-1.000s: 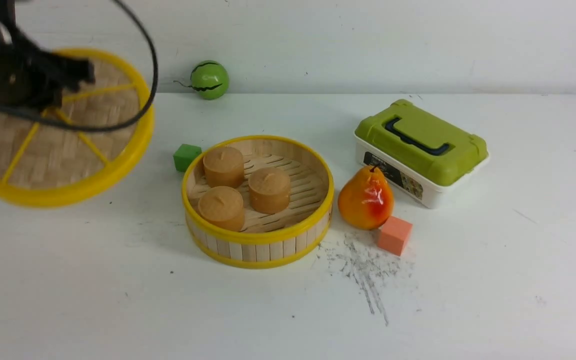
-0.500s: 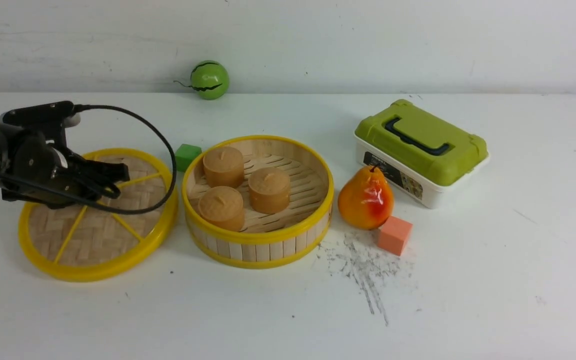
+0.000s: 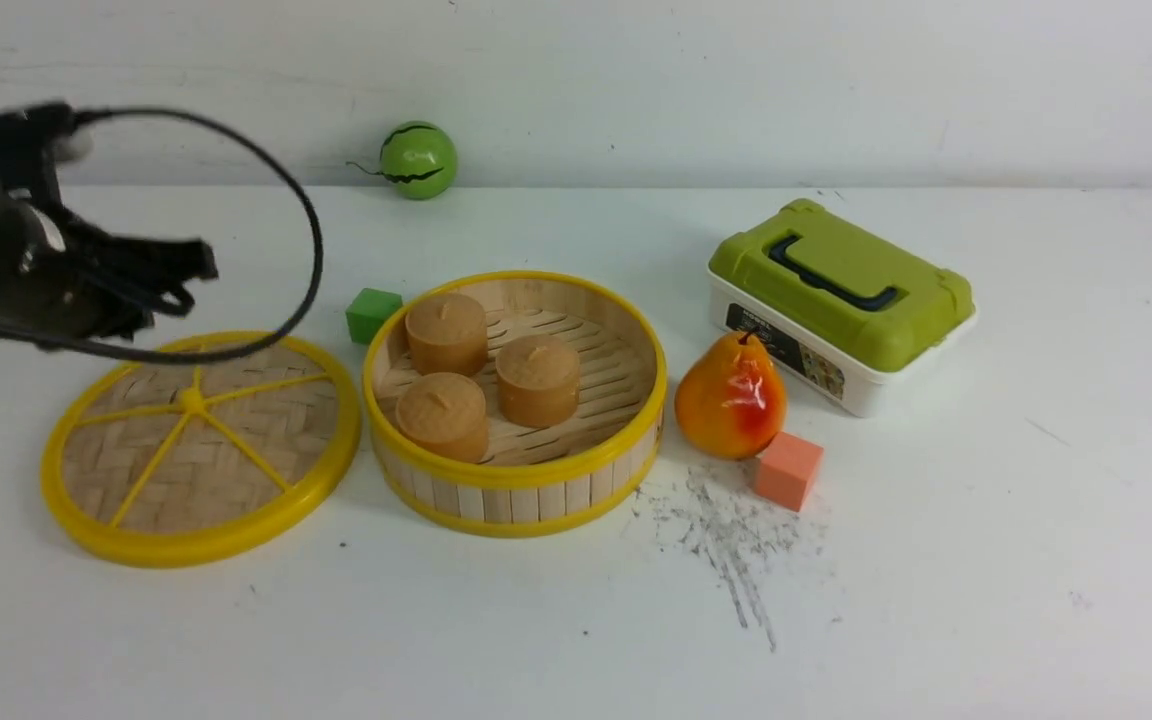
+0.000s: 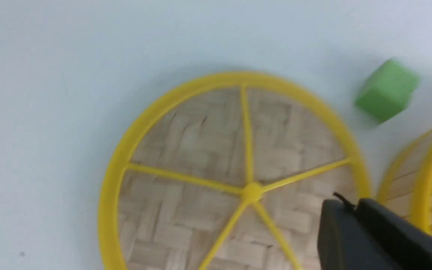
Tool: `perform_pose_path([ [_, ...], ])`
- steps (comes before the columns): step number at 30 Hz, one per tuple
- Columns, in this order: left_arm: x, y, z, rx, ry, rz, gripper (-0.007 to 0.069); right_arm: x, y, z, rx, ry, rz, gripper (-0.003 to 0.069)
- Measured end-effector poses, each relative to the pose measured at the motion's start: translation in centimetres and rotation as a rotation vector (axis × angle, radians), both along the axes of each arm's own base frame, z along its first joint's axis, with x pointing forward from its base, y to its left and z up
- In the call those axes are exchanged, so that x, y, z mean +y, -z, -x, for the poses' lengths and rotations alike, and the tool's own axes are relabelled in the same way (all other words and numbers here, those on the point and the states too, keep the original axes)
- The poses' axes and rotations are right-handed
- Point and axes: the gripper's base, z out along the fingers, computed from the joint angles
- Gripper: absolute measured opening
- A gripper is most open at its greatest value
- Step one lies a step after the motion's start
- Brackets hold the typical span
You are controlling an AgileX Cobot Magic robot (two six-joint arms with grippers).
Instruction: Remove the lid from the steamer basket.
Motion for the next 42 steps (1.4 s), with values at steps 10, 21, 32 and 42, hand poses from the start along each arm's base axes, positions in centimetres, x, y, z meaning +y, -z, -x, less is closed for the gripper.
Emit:
perform_pose_path([
  [10,-0.9,-8.2,12.9,-0.394,0.135,-0.028,-0.0013,0.0,0.0,0.0,0.0,0.0,0.0,0.0239],
  [21,0.2,1.8,22.1,-0.512,0.152,0.056,-0.0013,0.0,0.0,0.0,0.0,0.0,0.0,0.0239],
  [32,0.4,7.4,23.5,-0.413,0.139,0.09,-0.0013,0.0,0.0,0.0,0.0,0.0,0.0,0.0239],
  [42,0.7,10.1,25.5,-0.444,0.137,0.093,-0.0013,0.0,0.0,0.0,0.0,0.0,0.0,0.0239],
])
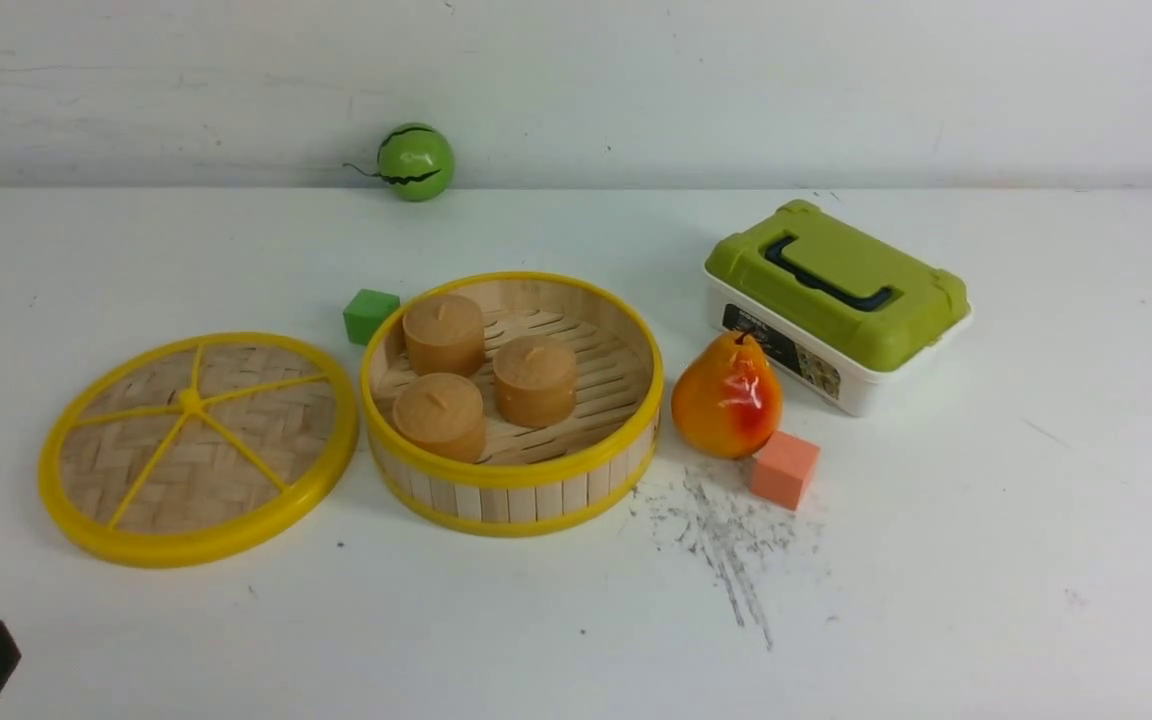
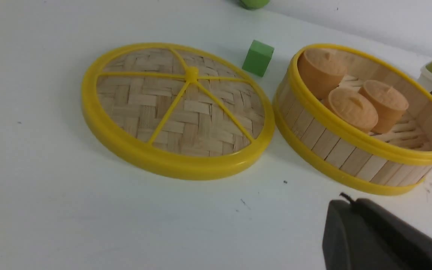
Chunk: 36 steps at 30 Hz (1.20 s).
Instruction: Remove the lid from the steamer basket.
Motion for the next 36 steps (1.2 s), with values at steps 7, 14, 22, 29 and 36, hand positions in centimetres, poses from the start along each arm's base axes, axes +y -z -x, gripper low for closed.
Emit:
perform_pose_path([
  [7,0.3,0.9,2.4,-0.252,0.013,0.042,-0.0013,0.0,0.0,0.0,0.001,0.0,0.0,0.0239],
  [14,0.5,2.2,2.4,-0.131,-0.009,0.023,-0.0013,0.0,0.0,0.0,0.001,0.0,0.0,0.0239],
  [22,0.5,4.5,2.8,0.105,0.019,-0.128,-0.0013,0.0,0.0,0.0,0.001,0.0,0.0,0.0239],
  [29,0.5,4.5,2.8,0.103,0.031,-0.158,-0.0013,0.0,0.0,0.0,0.001,0.0,0.0,0.0239],
  [36,0.8,4.6,2.8,0.116,-0.035,-0.135,-0.0013,0.0,0.0,0.0,0.001,0.0,0.0,0.0239],
])
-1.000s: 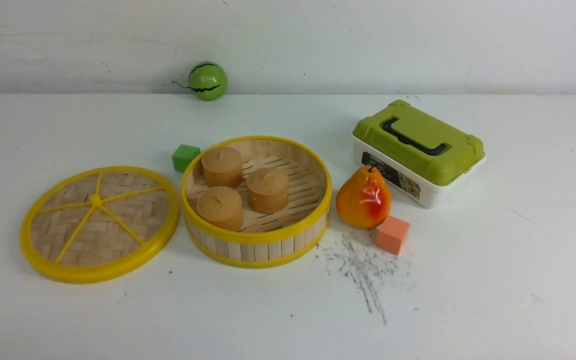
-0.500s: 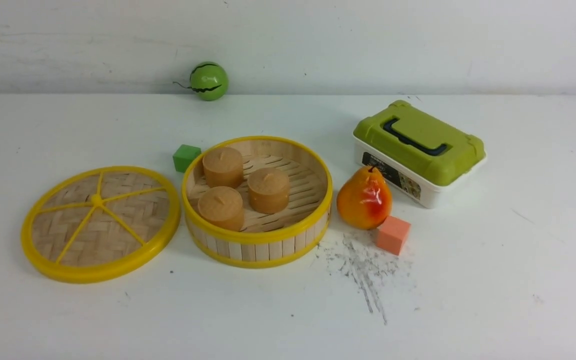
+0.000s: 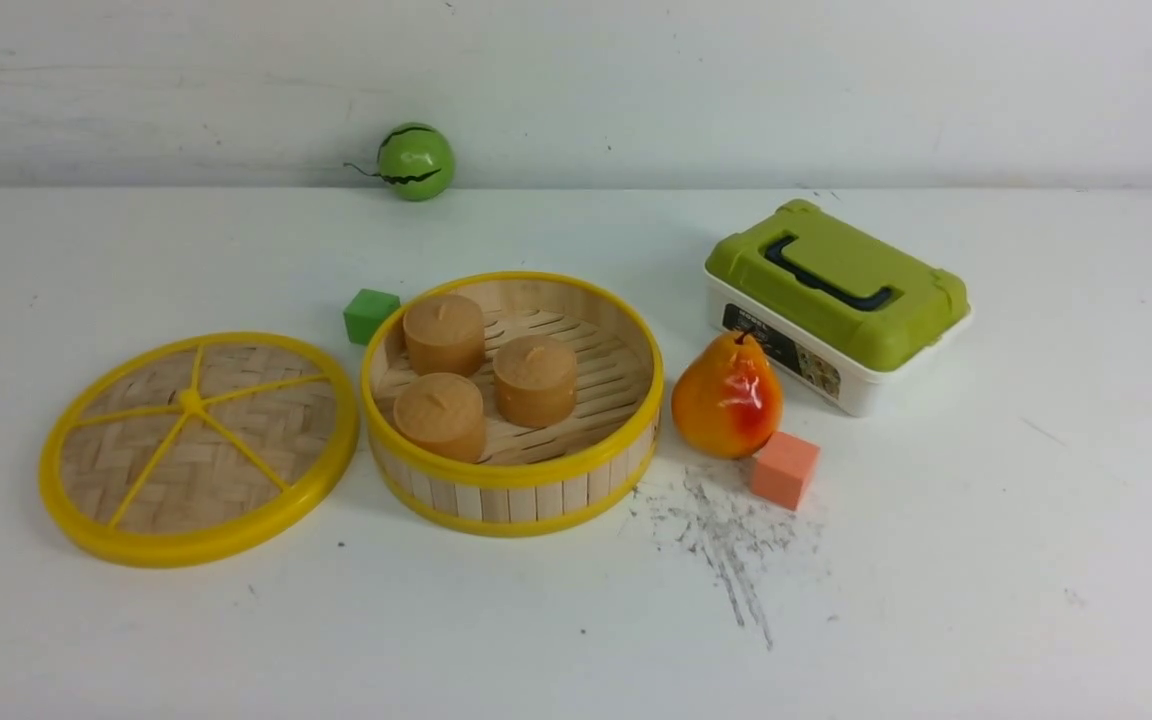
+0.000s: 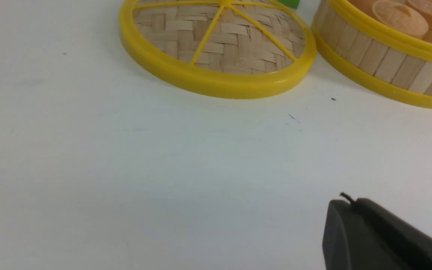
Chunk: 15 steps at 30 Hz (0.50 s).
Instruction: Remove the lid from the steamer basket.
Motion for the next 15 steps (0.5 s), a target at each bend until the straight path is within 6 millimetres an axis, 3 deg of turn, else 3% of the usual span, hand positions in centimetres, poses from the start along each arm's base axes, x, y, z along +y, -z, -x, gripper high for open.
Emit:
perform_pose_path([
  [15,0.0,0.0,0.0,-0.001,0.003,-0.012,-0.0013,0.0,0.0,0.0,0.0,0.0,0.0,0.0239],
])
